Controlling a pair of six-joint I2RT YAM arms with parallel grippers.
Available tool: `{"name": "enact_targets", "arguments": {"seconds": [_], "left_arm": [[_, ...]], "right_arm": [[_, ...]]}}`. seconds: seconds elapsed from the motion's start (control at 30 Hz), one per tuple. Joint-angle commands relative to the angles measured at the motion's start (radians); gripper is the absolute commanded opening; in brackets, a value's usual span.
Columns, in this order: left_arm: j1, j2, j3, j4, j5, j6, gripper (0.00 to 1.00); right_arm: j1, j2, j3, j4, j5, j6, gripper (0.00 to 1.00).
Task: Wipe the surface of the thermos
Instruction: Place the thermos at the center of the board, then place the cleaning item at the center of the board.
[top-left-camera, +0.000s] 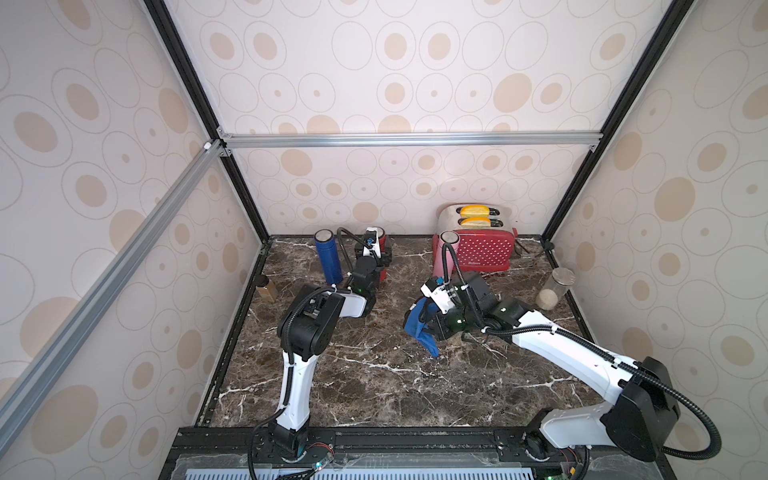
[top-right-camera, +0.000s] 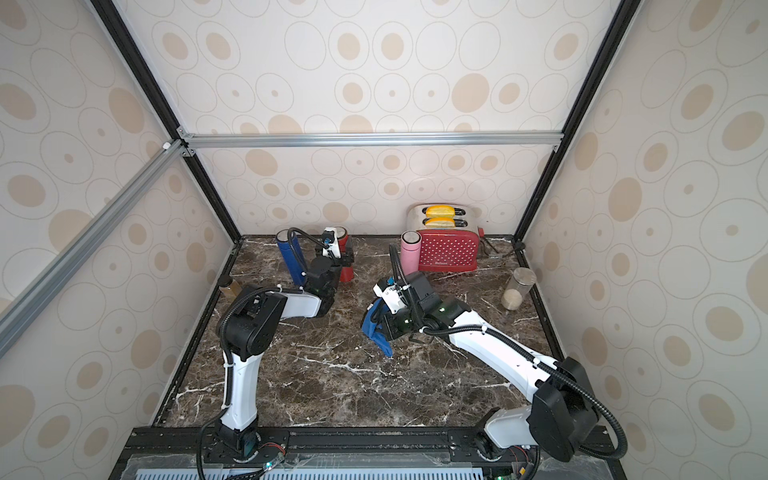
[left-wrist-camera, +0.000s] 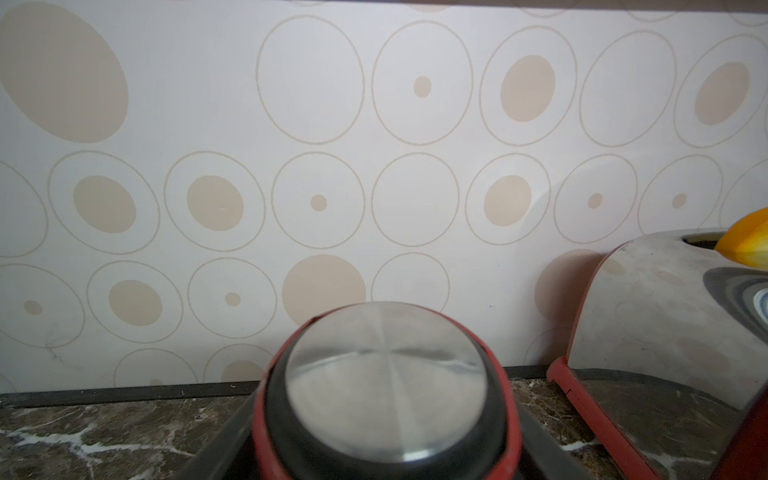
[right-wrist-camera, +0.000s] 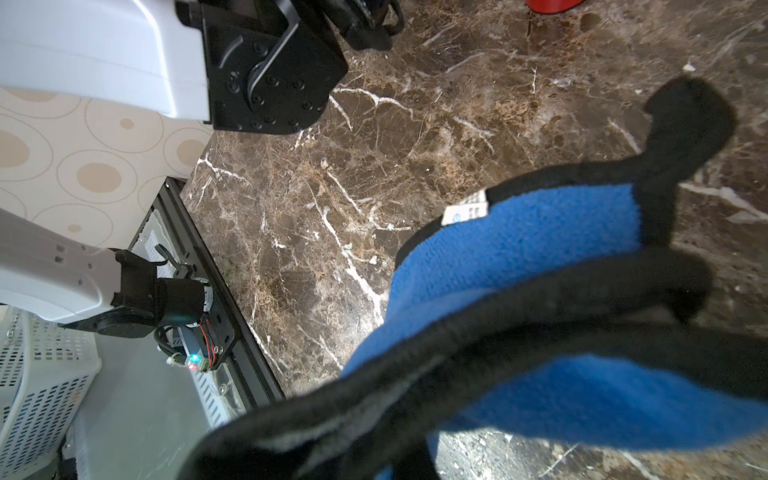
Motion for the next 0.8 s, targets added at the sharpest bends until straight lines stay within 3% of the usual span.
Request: {"name": "enact_targets", "arguments": {"seconds": [0.0, 0.1, 0.27, 0.6, 0.77], "left_arm": [[0.005, -0.017, 0.021, 0.038, 0.008, 0.019, 0.81], [0.004, -0.020, 0.019, 0.028, 0.003, 0.012, 0.91], [0.005, -0.037, -0.008, 0.028, 0.004, 0.019, 0.99], [0.004, -0.148, -0.130, -0.019, 0.061, -0.029, 0.99], [-0.003, -0.269, -0.258, -0.103, 0.077, -0.086, 0.99]], "right_arm": [[-0.007, -0.001, 0.024, 0.008, -0.010, -0.010, 0.00], [-0.007, -0.004, 0.020, 0.010, -0.010, -0.009, 0.00], [-0.008, -0.003, 0.015, 0.022, -0.011, -0.004, 0.00], [-0.009, 0.034, 0.021, 0.044, -0.002, -0.010, 0.00], [0.020, 0.163, 0.139, -0.104, 0.124, -0.083, 0.00]]}}
